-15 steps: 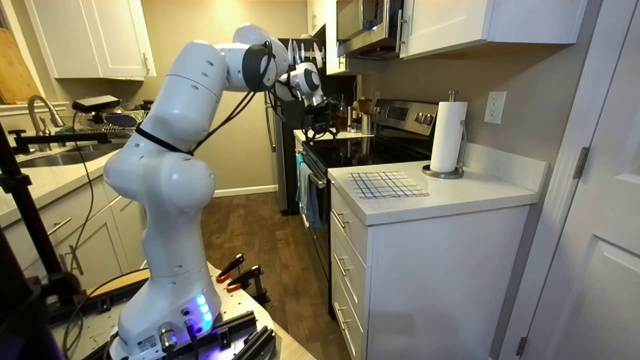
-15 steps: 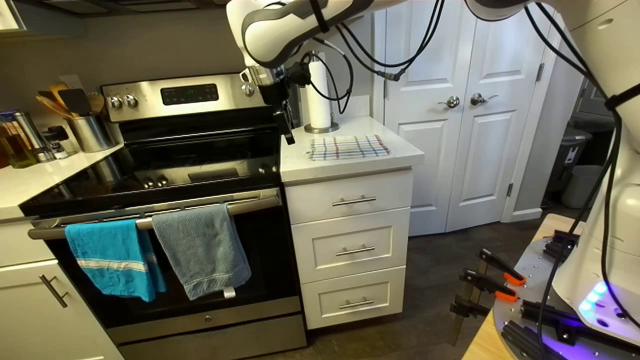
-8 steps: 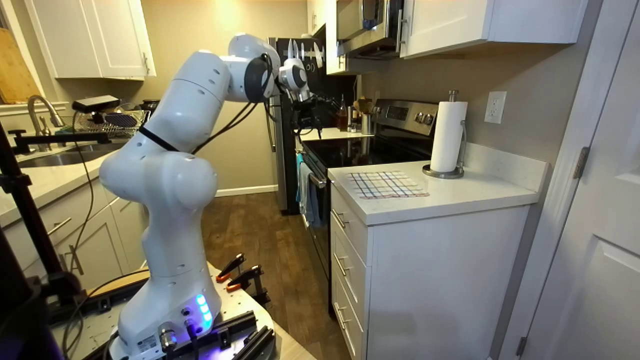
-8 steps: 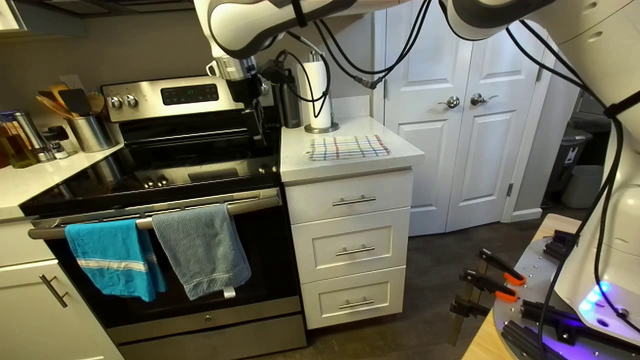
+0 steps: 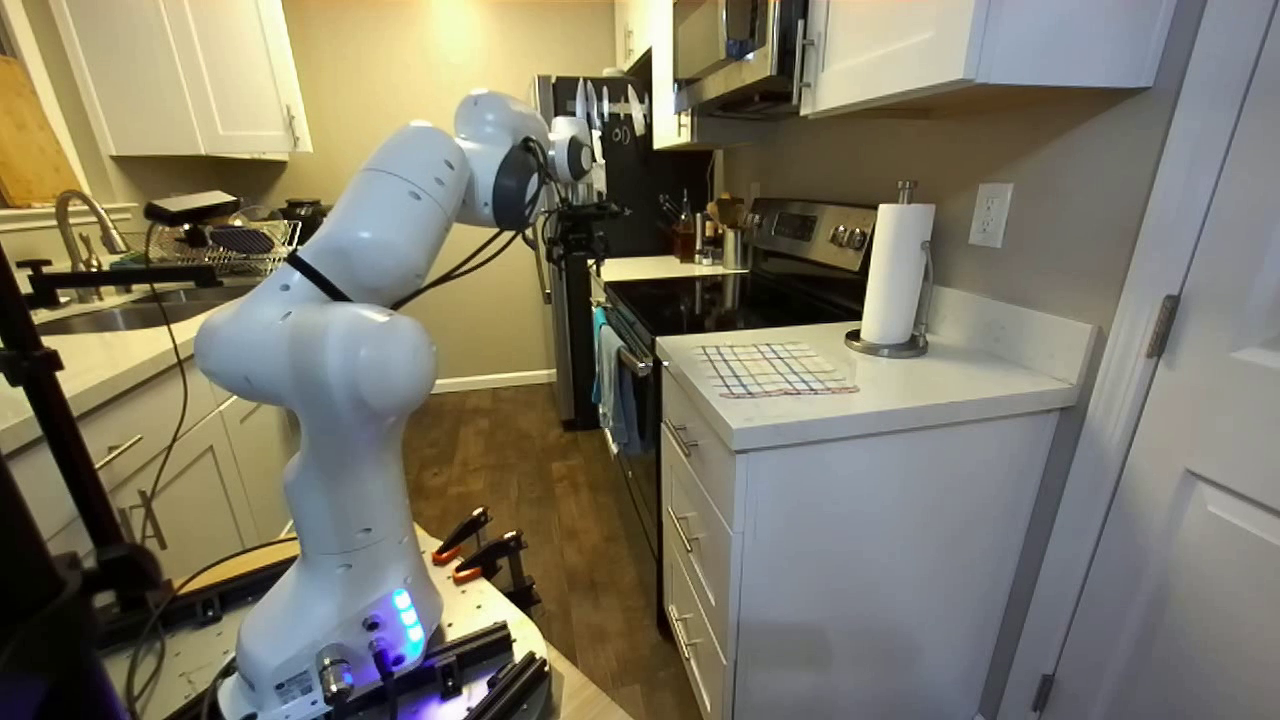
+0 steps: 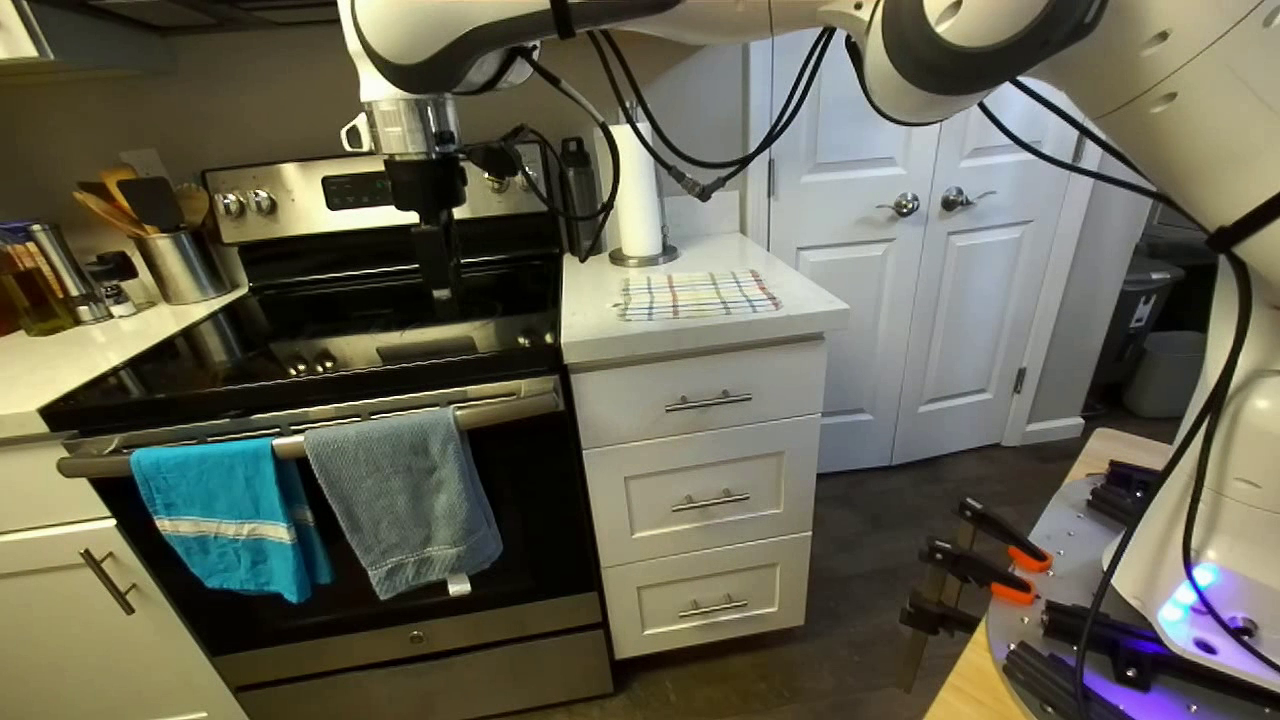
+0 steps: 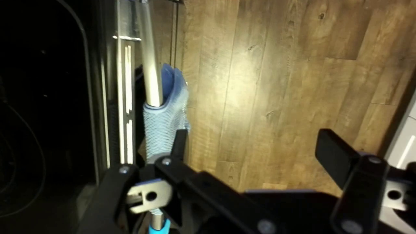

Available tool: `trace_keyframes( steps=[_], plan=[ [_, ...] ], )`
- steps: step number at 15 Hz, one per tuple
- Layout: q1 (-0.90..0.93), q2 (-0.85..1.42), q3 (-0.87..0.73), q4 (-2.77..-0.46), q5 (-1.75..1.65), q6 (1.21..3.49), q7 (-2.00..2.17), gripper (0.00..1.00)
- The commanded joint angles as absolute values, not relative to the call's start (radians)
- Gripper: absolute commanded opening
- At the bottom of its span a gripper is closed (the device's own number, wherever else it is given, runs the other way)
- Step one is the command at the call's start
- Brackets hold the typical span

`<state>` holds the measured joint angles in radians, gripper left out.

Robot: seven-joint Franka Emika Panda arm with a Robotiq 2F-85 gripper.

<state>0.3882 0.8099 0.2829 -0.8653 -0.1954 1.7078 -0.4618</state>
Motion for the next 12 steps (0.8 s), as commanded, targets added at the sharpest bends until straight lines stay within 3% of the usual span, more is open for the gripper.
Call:
trace_keyframes(
  steps=[1, 12],
  plan=[
    [0.382, 0.86, 0.336, -0.802, -0.134, 1.635, -0.53, 1.0],
    [0.375, 0.957, 0.416, -0.829, -0.043, 1.532, -0.51, 1.0]
  ],
)
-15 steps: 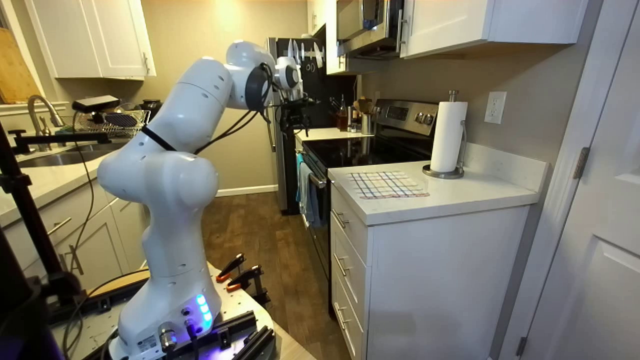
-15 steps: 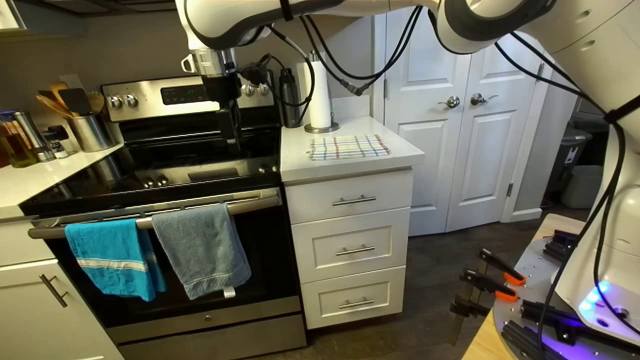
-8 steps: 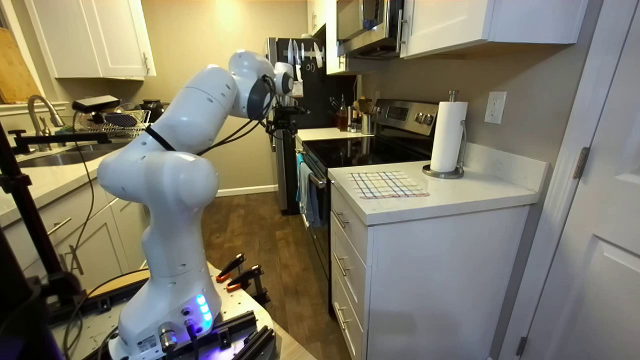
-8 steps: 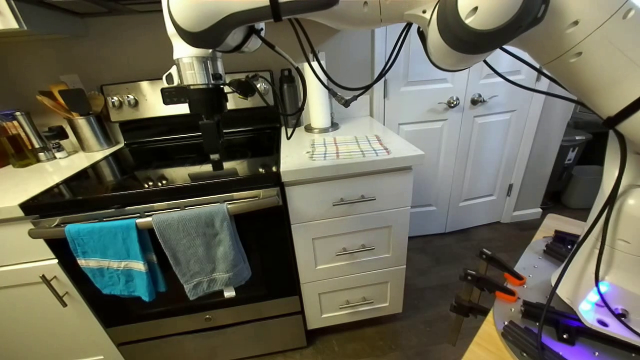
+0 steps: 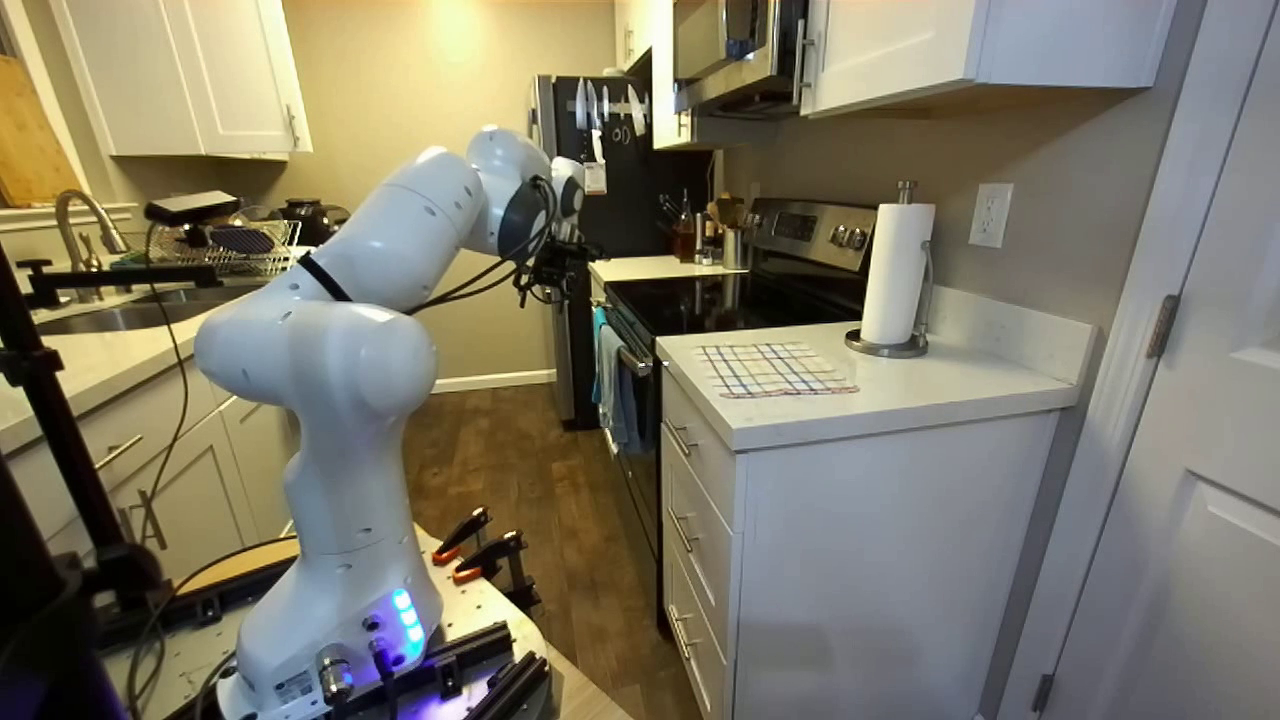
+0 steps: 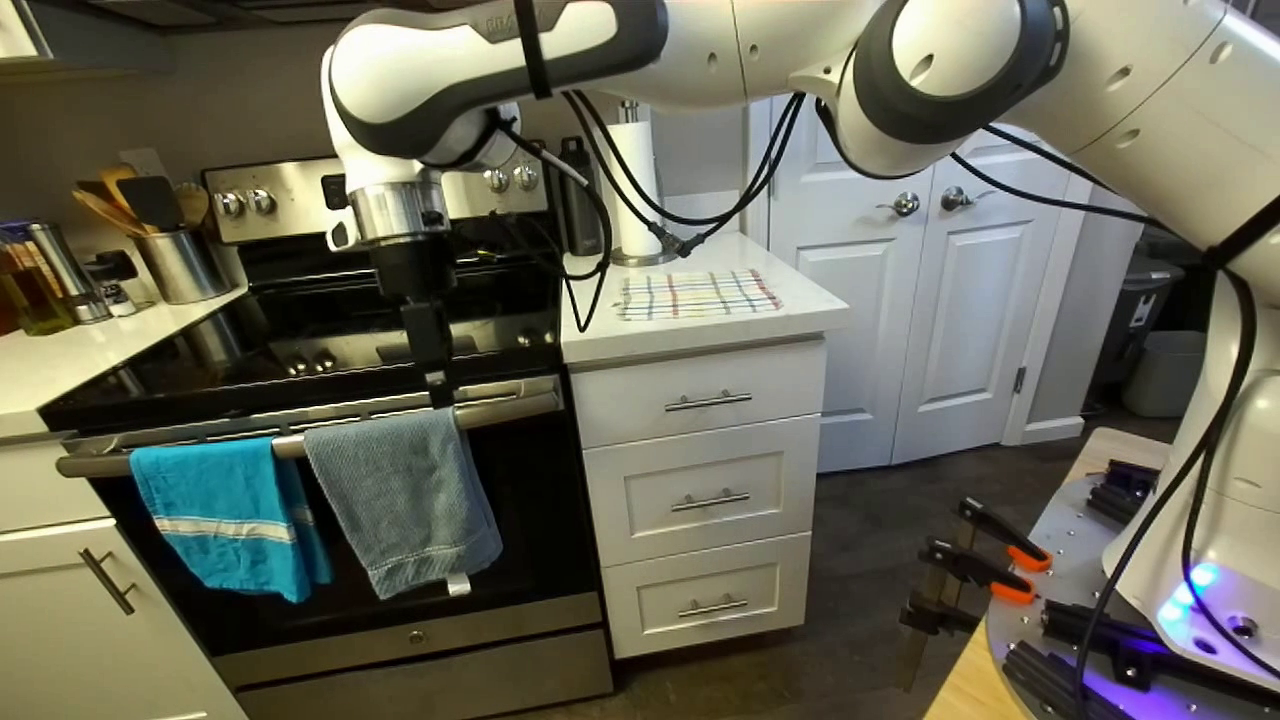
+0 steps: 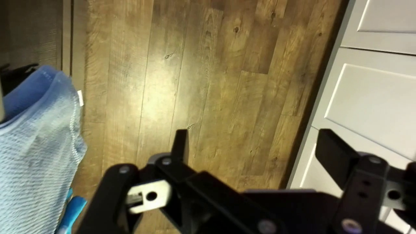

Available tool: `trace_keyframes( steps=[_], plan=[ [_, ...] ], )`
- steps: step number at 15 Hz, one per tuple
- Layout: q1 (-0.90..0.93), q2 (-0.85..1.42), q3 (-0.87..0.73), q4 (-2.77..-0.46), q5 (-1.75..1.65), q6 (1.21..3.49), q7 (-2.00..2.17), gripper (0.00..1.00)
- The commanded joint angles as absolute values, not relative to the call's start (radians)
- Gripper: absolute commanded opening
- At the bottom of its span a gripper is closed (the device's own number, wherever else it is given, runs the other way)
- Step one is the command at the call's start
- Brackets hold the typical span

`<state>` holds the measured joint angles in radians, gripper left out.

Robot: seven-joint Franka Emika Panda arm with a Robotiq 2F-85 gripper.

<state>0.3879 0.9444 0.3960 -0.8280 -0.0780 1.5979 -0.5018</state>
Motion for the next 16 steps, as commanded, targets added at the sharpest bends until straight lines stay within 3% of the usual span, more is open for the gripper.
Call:
trace_keyframes(
  steps=[1, 11, 16],
  plan=[
    [0.375, 0.964, 0.419, -0.828, -0.036, 1.508, -0.504, 1.0],
    [0.386, 0.973, 0.459, -0.864, 0.06, 1.308, -0.418, 1.0],
    [0.4, 0.993, 0.447, -0.831, 0.041, 1.323, -0.444, 1.0]
  ],
)
